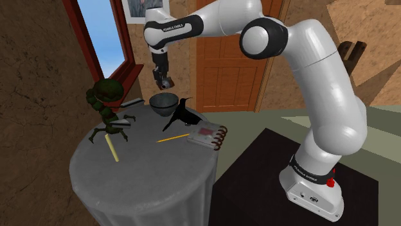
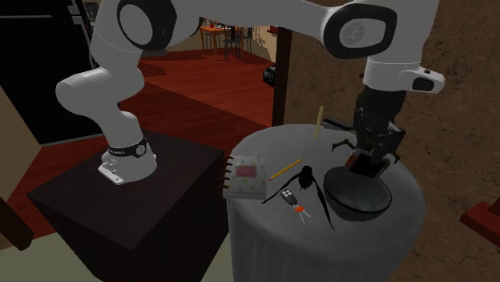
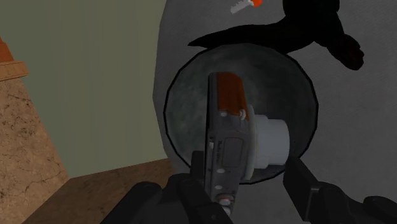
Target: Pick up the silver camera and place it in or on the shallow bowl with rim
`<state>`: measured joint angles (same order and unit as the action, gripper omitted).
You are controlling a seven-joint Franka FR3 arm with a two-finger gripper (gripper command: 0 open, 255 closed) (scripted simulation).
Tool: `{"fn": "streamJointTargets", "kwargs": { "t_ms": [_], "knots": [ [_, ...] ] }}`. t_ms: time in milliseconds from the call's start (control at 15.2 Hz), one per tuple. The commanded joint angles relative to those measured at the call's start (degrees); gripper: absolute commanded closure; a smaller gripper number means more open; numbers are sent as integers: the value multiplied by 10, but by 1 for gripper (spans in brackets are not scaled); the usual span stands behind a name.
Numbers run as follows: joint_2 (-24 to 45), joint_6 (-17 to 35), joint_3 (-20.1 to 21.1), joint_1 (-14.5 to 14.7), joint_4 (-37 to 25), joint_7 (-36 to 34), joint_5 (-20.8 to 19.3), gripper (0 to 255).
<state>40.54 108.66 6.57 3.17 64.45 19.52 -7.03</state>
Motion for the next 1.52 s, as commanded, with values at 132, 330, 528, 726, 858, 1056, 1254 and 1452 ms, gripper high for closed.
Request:
{"fn": "streamJointTargets", "kwargs": {
  "t_ms": [132,330,528,726,858,1056,1254,1452],
  "knots": [
    [9,24,-1,0,14,-2,-1,255],
    [14,44,-1,-1,30,-3,-2,255],
    [20,63,-2,-1,43,-5,-3,255],
    [27,81,-2,-1,54,-6,-4,255],
    [28,85,-3,-1,56,-6,-5,255],
    [28,85,-3,-1,56,-6,-5,255],
    [28,85,-3,-1,56,-6,-5,255],
    [28,84,-3,-1,56,-6,-5,0]
  ]
}}
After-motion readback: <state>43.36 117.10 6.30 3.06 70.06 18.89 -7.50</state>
